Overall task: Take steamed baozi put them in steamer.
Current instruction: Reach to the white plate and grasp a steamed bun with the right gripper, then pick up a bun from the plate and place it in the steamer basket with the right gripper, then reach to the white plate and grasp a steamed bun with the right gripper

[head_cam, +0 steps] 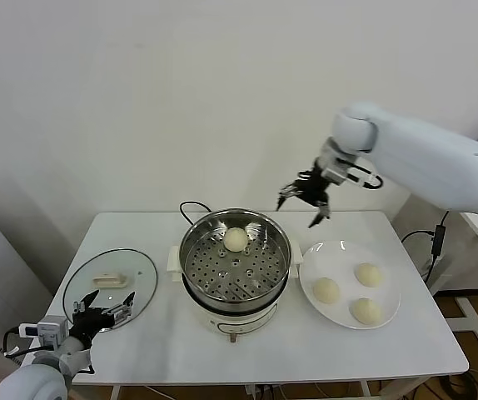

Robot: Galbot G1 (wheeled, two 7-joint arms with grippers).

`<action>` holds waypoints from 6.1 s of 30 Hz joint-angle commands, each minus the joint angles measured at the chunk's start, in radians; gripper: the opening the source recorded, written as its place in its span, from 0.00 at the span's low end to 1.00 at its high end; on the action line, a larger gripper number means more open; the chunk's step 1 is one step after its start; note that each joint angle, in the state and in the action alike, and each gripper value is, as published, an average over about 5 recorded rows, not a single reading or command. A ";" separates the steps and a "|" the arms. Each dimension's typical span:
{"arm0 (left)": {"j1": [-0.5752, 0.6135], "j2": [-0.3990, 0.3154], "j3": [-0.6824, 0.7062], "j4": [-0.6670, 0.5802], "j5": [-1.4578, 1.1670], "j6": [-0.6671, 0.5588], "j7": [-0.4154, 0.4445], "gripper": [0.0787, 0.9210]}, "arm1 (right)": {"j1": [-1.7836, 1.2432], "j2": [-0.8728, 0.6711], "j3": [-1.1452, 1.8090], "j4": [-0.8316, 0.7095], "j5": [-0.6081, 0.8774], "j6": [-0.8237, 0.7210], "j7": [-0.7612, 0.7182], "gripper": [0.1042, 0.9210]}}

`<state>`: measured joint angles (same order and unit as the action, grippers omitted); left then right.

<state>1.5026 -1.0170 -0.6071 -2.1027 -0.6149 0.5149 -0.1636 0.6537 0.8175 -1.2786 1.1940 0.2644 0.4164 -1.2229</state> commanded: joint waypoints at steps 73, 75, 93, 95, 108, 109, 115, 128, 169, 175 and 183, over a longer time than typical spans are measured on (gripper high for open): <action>0.008 -0.010 0.001 -0.011 -0.001 0.008 -0.005 0.88 | 0.247 -0.135 -0.257 0.130 0.339 -0.496 0.024 0.39; 0.007 -0.009 0.002 -0.010 -0.002 0.008 -0.005 0.88 | 0.314 -0.118 -0.284 0.145 0.404 -0.527 0.025 0.39; -0.005 -0.010 0.015 -0.010 -0.002 0.009 -0.006 0.88 | 0.091 0.159 -0.126 0.250 0.775 -0.726 0.400 0.39; -0.006 -0.012 0.015 -0.010 -0.002 0.009 -0.006 0.88 | 0.046 0.192 -0.116 0.235 0.772 -0.730 0.427 0.39; -0.004 -0.010 0.010 -0.010 -0.003 0.007 -0.006 0.88 | -0.106 0.313 -0.103 0.154 0.704 -0.780 0.544 0.39; -0.004 -0.010 0.011 -0.010 -0.004 0.007 -0.006 0.88 | -0.113 0.319 -0.102 0.150 0.701 -0.785 0.553 0.39; -0.003 -0.009 0.010 -0.009 -0.006 0.006 -0.006 0.88 | -0.157 0.353 -0.093 0.122 0.678 -0.811 0.583 0.39; -0.005 -0.008 0.007 -0.005 -0.011 0.005 -0.005 0.88 | -0.196 0.382 -0.084 0.092 0.649 -0.838 0.600 0.47; 0.006 -0.010 -0.010 -0.021 -0.018 0.008 -0.007 0.88 | -0.218 -0.360 0.106 0.135 -0.133 -0.376 -0.104 0.88; 0.006 -0.011 -0.009 -0.019 -0.017 0.008 -0.006 0.88 | -0.382 -0.322 0.221 0.087 -0.191 -0.352 -0.097 0.88; 0.005 -0.010 -0.005 -0.014 -0.017 0.009 -0.005 0.88 | -0.541 -0.273 0.346 0.049 -0.241 -0.347 -0.070 0.88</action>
<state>1.5066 -1.0277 -0.6125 -2.1172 -0.6322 0.5229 -0.1695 0.2875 0.5375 -1.0635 1.2751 0.1055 0.0442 -1.2849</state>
